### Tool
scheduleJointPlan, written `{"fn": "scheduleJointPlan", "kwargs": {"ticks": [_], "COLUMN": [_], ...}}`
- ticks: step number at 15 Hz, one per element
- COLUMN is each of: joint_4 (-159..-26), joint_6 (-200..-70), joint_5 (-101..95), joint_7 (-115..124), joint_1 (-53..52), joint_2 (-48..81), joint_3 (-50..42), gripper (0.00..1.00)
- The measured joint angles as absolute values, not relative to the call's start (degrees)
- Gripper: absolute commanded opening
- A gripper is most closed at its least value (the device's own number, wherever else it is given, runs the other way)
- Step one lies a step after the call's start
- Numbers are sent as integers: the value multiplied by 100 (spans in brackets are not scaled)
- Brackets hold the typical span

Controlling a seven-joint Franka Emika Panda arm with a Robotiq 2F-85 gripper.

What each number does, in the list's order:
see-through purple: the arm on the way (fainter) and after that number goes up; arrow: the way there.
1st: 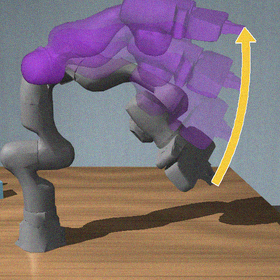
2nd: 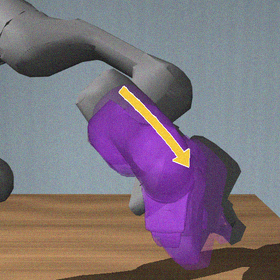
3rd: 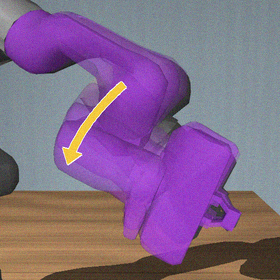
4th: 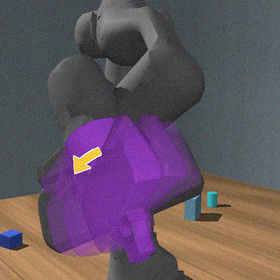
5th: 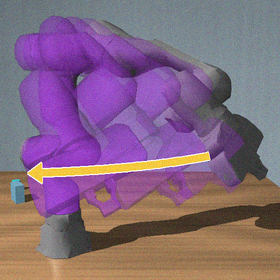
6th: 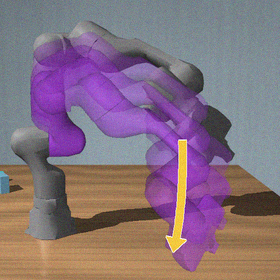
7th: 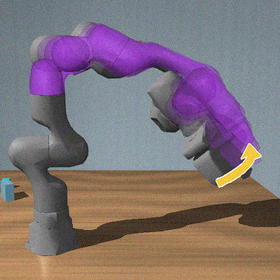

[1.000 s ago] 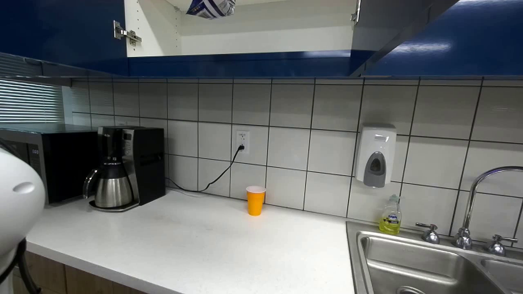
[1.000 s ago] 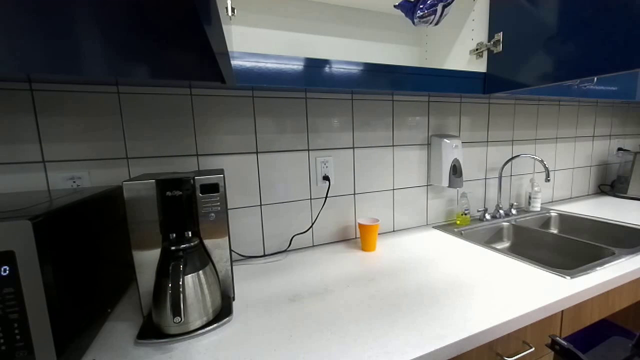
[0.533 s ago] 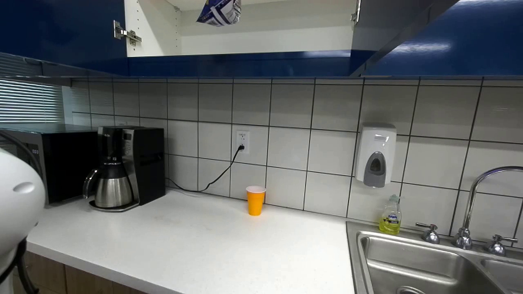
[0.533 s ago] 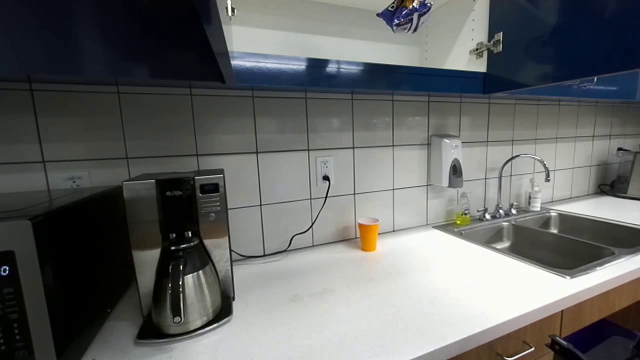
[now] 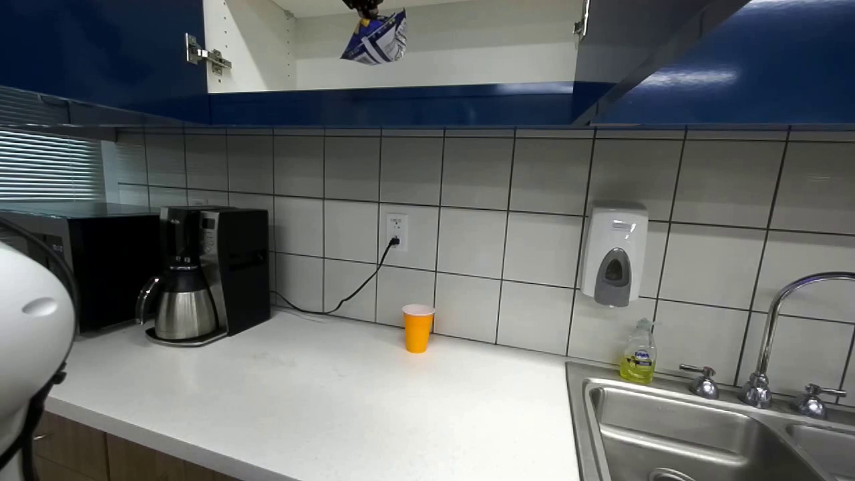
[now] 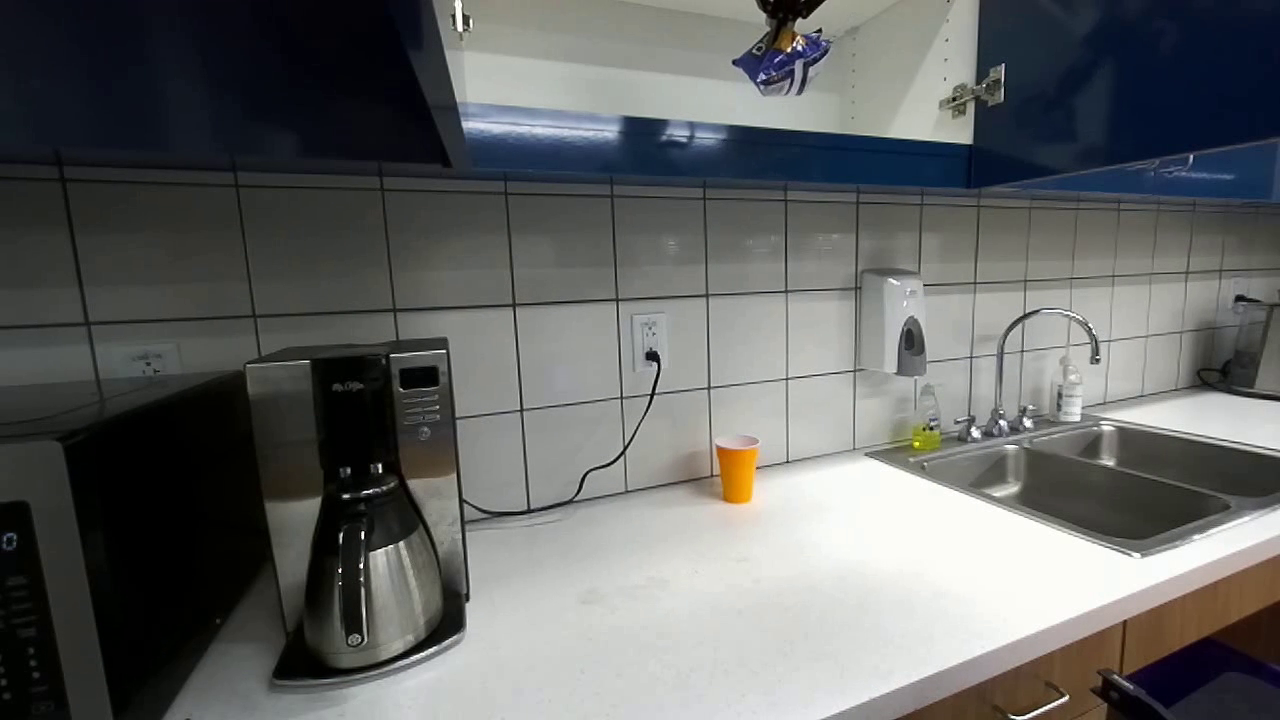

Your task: Put the packet inside the cupboard

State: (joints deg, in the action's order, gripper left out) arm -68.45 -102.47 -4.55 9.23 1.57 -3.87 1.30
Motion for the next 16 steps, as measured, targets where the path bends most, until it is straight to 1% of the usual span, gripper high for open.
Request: {"fn": "scheduleJointPlan", "kwargs": {"ticks": [16], "joint_4": [-5324], "joint_6": [-9644], "joint_5": [-465], "joint_7": [1115], "joint_1": [159], "joint_2": [1018], "joint_3": [-10], "gripper": [0]}}
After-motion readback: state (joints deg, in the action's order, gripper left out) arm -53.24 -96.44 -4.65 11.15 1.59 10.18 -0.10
